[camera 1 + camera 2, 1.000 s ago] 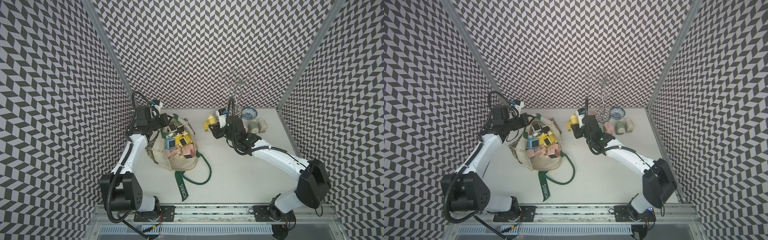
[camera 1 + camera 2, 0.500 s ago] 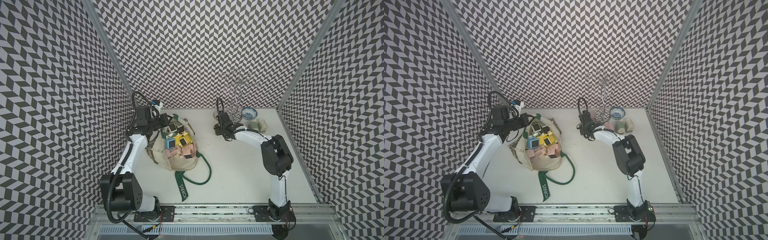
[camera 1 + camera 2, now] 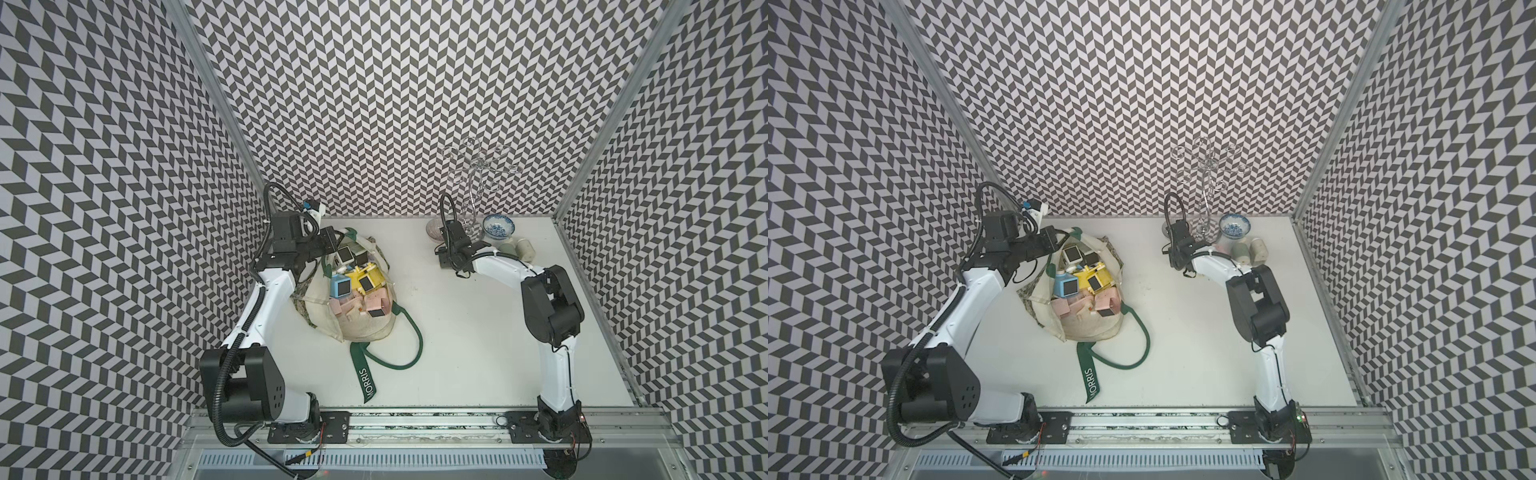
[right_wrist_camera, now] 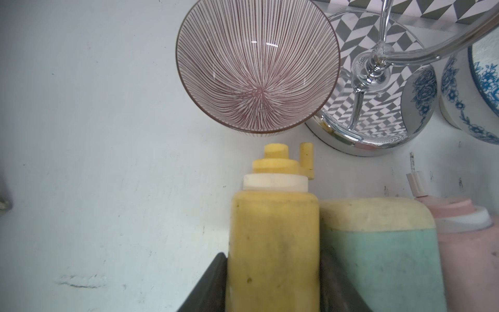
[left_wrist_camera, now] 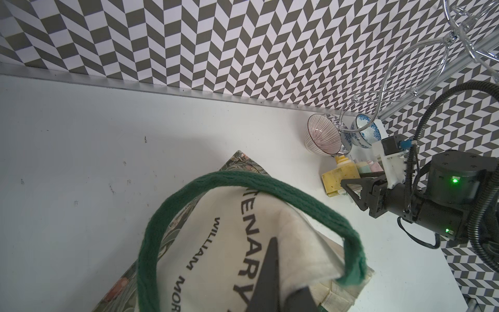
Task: Take out the pencil sharpeners from the tote bags
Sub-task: Place the pencil sharpener at the center of the board.
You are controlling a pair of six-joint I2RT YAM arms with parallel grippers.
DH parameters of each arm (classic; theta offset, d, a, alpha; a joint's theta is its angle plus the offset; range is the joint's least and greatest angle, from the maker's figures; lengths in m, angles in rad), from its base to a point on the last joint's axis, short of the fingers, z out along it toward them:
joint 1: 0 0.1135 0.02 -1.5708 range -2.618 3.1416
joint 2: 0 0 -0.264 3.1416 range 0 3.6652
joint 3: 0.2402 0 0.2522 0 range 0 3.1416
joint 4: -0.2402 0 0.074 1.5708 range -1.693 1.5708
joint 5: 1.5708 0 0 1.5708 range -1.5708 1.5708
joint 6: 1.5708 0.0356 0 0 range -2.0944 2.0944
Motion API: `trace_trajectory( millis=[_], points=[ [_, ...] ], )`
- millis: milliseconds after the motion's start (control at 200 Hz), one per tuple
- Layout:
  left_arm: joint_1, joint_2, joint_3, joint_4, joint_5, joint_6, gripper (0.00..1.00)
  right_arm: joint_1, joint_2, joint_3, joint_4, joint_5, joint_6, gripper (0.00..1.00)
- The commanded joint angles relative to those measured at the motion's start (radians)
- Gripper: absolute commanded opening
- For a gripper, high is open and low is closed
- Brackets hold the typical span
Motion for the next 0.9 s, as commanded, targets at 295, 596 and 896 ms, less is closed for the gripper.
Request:
trace_trajectory(
  millis=[295,596,896],
  points=[
    [0.003,-0.046,0.018,0.044,0.019,0.01,0.0,-0.001,0.022,0.04,-0.013,-0.044,0.013,0.57],
    [0.003,-0.047,0.02,0.044,0.021,0.01,0.0,0.007,-0.03,0.045,-0.032,-0.068,0.013,0.68],
    [0.002,-0.043,0.019,0.039,0.013,0.013,0.0,0.014,-0.353,-0.143,0.073,-0.094,0.049,0.68]
  ],
)
